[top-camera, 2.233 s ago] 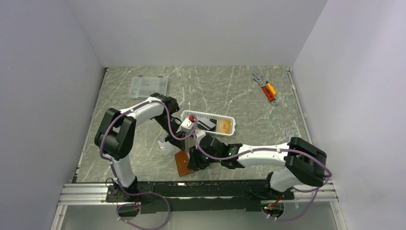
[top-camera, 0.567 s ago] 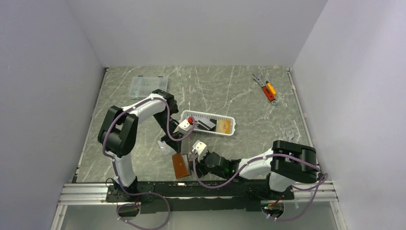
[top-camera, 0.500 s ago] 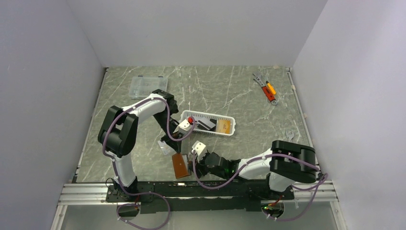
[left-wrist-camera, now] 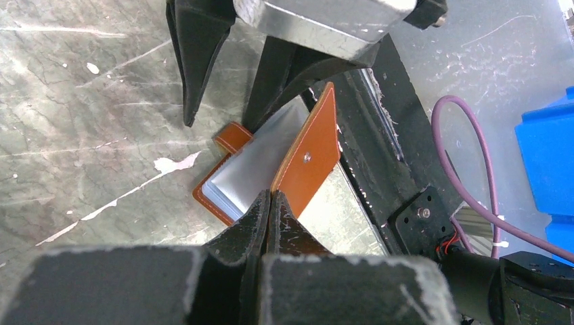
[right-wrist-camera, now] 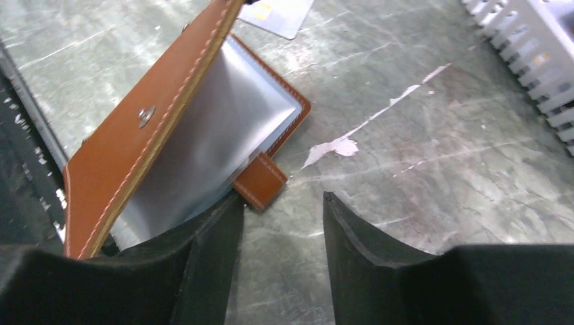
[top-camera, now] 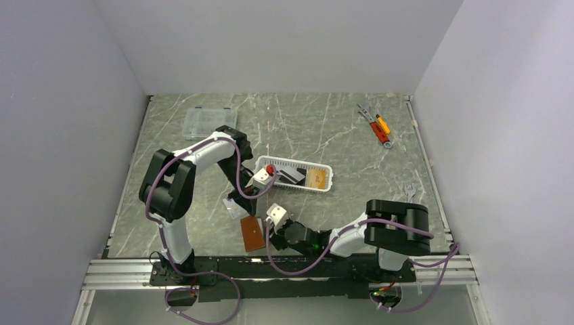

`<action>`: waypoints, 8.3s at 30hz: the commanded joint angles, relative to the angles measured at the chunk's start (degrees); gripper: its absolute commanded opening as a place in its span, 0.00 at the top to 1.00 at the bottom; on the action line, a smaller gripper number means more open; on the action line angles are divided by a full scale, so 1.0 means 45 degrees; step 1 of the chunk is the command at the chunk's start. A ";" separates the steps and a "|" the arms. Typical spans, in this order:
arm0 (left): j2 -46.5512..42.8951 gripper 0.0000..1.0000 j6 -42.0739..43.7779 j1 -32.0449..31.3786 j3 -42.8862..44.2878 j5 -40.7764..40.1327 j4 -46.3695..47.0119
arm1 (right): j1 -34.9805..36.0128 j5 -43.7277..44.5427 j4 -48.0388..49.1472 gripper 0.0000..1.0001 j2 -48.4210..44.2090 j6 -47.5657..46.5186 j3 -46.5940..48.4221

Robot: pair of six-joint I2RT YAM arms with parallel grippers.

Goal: Put the credit cards into the card holder
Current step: Close the card holder at the center of the board.

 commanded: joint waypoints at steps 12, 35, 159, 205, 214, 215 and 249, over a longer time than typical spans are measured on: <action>0.0079 1.00 0.0288 -0.0346 0.0140 -0.0334 -0.0491 | 0.0573 0.3683 0.3311 0.77 0.0947 0.1272 0.0169; -0.2090 0.01 -0.6422 -0.0432 -0.2088 -0.2646 0.6899 | 0.0559 0.4301 0.0766 1.00 -0.0516 0.5209 -0.0749; -0.4465 0.01 -0.6762 -0.5147 -0.6742 -0.8072 1.1583 | -0.5862 -0.6077 -1.0772 1.00 -0.2484 0.9810 0.4078; -0.4288 0.01 -0.7510 -0.5439 -0.6197 -0.7736 1.1293 | -0.6699 -0.8760 -0.7146 1.00 -0.0839 1.1137 0.3084; -0.4363 0.01 -0.7565 -0.5427 -0.6295 -0.7643 1.1303 | -0.6661 -0.7772 -0.8060 1.00 -0.0842 1.1070 0.3233; -0.4373 0.01 -0.7581 -0.5426 -0.6267 -0.7619 1.1287 | -0.6650 -0.7627 -0.8154 1.00 -0.0887 1.1070 0.3265; -0.6668 0.03 -0.6973 -0.5626 -0.7362 -0.6228 1.1752 | -0.4519 -0.3013 -1.2252 1.00 -0.1104 1.1126 0.5577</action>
